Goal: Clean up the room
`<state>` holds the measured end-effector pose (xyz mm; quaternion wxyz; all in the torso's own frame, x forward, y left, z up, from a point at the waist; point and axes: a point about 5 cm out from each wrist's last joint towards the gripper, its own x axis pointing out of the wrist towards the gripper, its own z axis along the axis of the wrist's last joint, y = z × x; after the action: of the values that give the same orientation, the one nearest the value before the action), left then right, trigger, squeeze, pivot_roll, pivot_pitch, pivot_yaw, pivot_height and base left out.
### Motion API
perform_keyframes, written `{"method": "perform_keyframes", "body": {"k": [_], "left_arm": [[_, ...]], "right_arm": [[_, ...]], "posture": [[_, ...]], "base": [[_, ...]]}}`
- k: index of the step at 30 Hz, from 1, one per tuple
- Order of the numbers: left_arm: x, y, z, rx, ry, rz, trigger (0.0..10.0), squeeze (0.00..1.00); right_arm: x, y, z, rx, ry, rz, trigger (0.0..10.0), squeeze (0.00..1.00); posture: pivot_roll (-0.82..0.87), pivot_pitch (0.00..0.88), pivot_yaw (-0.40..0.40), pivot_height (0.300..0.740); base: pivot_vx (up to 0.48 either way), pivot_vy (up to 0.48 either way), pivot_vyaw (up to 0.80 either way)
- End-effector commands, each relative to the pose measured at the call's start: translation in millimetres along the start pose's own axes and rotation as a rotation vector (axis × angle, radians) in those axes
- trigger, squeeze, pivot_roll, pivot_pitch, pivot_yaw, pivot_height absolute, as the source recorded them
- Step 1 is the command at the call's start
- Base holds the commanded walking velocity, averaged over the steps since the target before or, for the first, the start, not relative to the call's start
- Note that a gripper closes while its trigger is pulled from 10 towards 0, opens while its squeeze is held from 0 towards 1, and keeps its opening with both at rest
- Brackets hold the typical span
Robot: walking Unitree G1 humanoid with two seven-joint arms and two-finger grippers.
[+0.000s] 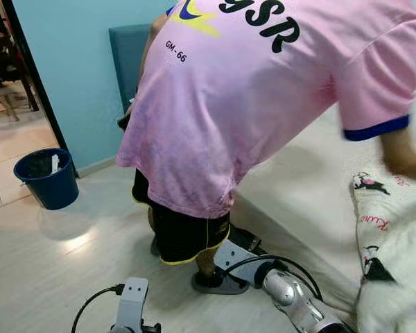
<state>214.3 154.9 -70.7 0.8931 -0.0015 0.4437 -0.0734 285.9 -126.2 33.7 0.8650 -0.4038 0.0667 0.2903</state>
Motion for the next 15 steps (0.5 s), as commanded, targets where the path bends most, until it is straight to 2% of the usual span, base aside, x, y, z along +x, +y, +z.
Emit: {"method": "perform_keyframes", "body": {"k": [1,6,7,8,11,12,15], "left_arm": [[-0.7,4.1,-1.8,0.012,0.020,0.006,10.0,0.00],[-0.8,4.8,-2.0,0.010,0.022,0.006,10.0,0.00],[-0.9,4.8,-2.4,0.008,0.023,0.006,10.0,0.00],[-0.9,4.7,-2.8,0.007,0.024,0.006,10.0,0.00],[-0.9,4.7,-2.8,0.007,0.024,0.006,10.0,0.00],[-1.0,4.5,-3.1,0.006,0.025,0.005,10.0,0.00],[-1.0,4.5,-3.1,0.006,0.025,0.005,10.0,0.00]], "right_arm": [[1.1,7.0,-5.7,0.013,0.054,0.046,10.0,0.00],[1.1,8.2,-9.4,0.048,0.086,0.058,10.0,0.00],[0.7,8.5,-12.5,0.078,0.107,0.062,10.0,0.00],[0.4,6.0,-16.9,0.151,0.131,0.041,10.0,0.00],[0.4,6.0,-16.9,0.151,0.131,0.041,10.0,0.00],[0.0,0.8,-24.1,0.263,0.167,0.007,10.0,0.00],[0.0,0.8,-24.1,0.263,0.167,0.007,10.0,0.00]], "posture": [[-0.19,0.027,-0.031,0.740],[-0.19,0.031,-0.033,0.740],[-0.19,0.032,-0.035,0.740],[-0.18,0.035,-0.037,0.740],[-0.18,0.035,-0.037,0.740],[-0.17,0.041,-0.037,0.740],[-0.17,0.041,-0.037,0.740]], "base": [[0.000,0.000,0.00],[0.000,0.000,0.00],[0.000,0.000,0.00],[0.000,0.000,0.00],[0.000,0.000,0.00],[0.000,0.000,0.00],[0.000,0.000,0.00]]}}
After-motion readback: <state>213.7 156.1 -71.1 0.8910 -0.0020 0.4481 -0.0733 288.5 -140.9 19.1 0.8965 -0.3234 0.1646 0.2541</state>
